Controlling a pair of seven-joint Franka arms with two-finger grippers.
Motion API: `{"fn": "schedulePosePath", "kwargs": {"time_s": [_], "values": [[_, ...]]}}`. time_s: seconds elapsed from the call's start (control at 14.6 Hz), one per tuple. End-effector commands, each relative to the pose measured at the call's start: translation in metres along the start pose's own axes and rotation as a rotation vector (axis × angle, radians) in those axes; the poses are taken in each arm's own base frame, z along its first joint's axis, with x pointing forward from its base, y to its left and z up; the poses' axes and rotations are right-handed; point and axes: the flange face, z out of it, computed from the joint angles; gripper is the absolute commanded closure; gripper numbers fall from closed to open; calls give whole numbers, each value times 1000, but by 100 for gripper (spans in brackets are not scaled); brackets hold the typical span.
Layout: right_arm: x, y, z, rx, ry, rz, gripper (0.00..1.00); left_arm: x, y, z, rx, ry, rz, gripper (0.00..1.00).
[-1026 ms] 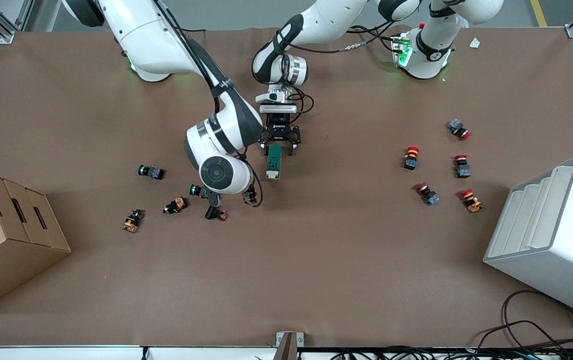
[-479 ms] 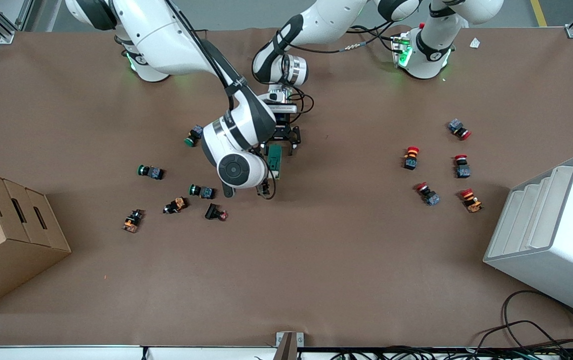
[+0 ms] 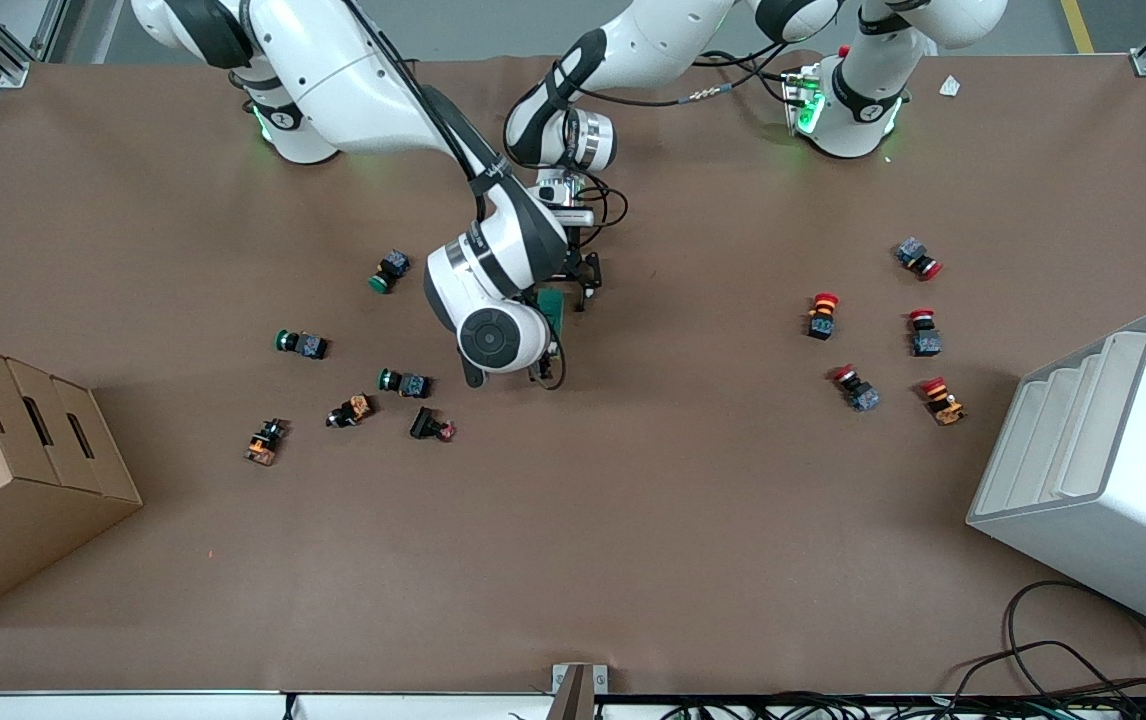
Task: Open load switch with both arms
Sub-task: 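Push the white switch handle down with the right gripper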
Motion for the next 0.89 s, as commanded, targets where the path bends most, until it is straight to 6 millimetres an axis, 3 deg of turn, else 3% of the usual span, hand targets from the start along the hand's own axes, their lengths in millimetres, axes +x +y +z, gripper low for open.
{"fn": "schedulePosePath", "kwargs": {"time_s": [0.0, 0.34, 0.82], "values": [[-13, 7, -4, -22, -26, 13, 0, -37, -3, 7, -23, -55, -7, 0], [-27, 24, -21, -135, -3, -22, 0, -38, -3, 6, -25, -56, -1, 1], [-41, 47, -13, -221, 47, -54, 0, -42, -7, 7, -18, -49, 7, 0]]}}
